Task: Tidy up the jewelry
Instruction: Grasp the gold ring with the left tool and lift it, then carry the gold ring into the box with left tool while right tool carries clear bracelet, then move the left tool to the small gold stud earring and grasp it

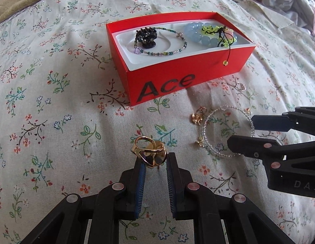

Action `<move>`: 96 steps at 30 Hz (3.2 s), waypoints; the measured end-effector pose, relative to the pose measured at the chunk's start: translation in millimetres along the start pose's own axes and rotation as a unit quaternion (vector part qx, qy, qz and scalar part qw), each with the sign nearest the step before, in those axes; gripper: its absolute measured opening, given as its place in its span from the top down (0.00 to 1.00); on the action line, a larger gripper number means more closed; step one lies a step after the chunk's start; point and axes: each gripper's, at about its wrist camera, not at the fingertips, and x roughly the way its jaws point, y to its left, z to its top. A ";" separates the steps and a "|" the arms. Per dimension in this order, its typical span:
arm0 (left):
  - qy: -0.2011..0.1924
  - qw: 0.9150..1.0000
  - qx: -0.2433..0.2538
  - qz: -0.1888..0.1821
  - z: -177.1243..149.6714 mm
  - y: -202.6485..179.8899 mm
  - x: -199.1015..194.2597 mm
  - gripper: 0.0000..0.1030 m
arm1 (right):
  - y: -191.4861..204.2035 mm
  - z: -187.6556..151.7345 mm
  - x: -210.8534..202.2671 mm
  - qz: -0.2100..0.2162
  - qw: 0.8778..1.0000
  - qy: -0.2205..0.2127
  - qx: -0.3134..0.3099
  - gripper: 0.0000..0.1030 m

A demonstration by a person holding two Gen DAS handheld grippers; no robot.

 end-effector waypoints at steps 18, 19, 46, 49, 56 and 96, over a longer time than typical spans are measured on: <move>-0.012 1.000 0.007 0.004 6.7 -7.2 -7.4 0.85 | -5.7 -2.0 -14.0 0.000 1.000 -0.016 -0.001 0.96; -0.014 1.000 0.007 0.004 7.9 -7.5 -8.7 0.85 | -5.2 -2.0 -16.7 0.000 1.000 -0.020 -0.002 0.96; -0.079 0.997 -0.019 0.012 77.2 -3.0 -18.4 0.85 | -9.4 63.9 -98.0 0.043 0.987 -0.152 -0.004 0.96; -0.079 0.996 -0.022 0.016 81.1 -1.9 -11.3 0.85 | -7.7 73.9 -94.0 0.048 0.987 -0.156 -0.003 0.96; -0.083 0.996 -0.016 0.024 87.2 -2.7 0.9 0.85 | -5.8 90.5 -80.3 0.061 0.986 -0.156 0.001 0.96; -0.073 0.996 0.027 0.039 63.7 -32.3 -29.6 0.42 | -53.9 65.9 -95.7 0.019 0.987 -0.157 0.032 0.46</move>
